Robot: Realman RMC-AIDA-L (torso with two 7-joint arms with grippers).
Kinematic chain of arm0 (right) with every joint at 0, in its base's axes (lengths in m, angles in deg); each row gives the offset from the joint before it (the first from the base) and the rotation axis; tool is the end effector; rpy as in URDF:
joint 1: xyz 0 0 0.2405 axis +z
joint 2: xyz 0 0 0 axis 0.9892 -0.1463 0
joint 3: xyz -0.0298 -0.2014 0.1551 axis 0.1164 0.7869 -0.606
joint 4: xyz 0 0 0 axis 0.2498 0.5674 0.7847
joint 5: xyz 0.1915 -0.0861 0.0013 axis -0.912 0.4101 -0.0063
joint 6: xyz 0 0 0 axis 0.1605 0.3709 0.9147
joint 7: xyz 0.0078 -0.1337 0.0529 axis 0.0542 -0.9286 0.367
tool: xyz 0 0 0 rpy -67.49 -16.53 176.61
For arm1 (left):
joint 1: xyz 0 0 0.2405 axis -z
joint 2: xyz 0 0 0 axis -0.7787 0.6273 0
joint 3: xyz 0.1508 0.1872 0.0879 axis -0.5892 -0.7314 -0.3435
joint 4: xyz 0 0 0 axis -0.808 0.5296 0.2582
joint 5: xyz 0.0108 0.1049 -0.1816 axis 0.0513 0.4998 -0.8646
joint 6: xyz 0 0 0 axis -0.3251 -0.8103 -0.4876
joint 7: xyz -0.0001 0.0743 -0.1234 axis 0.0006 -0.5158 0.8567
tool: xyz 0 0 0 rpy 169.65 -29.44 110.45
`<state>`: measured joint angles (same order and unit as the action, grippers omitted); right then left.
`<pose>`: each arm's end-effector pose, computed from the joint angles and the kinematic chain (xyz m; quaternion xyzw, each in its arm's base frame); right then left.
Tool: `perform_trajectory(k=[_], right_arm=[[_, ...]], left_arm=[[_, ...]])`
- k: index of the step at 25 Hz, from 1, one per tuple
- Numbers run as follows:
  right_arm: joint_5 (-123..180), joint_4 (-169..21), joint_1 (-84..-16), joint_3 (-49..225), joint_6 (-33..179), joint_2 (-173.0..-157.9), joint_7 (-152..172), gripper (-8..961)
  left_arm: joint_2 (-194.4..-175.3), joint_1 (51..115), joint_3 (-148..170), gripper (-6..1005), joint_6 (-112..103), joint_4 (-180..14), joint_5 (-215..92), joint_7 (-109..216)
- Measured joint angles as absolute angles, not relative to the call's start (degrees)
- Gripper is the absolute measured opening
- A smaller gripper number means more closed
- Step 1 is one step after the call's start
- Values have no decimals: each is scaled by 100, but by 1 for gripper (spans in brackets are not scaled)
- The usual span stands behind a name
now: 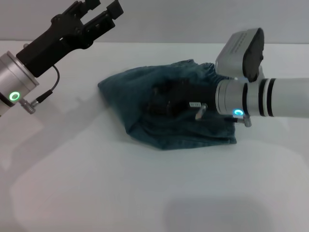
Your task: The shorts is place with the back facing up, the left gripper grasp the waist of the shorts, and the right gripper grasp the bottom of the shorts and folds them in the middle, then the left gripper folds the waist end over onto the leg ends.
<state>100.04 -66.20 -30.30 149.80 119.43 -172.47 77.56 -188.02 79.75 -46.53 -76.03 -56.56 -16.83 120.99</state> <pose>0.1867 0.3971 -0.1037 -0.9507 0.1946 0.1764 0.1647 -0.2210 0.3644 0.0199 -0.7965 -0.2180 -0.4996 0.2617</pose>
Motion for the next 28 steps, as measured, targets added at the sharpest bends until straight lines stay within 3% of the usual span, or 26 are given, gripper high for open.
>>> perform_trajectory(k=[11,20,28], right_arm=[[9935,-6568,-3122,15070,12262,-17218,7758,660],[9227,-5440,-4696,15167,13519,-17193,6994,660],[7945,-5431,-4988,14789,12774,-17155,6368,660]], left_arm=[[-18796,7900,-4575,847,-7620,-5665,-1684,12099],[-18793,7865,-4525,847,-7623,-5665,-1687,12099],[-18814,7886,-4555,847,-7648,-5665,-1693,12130]])
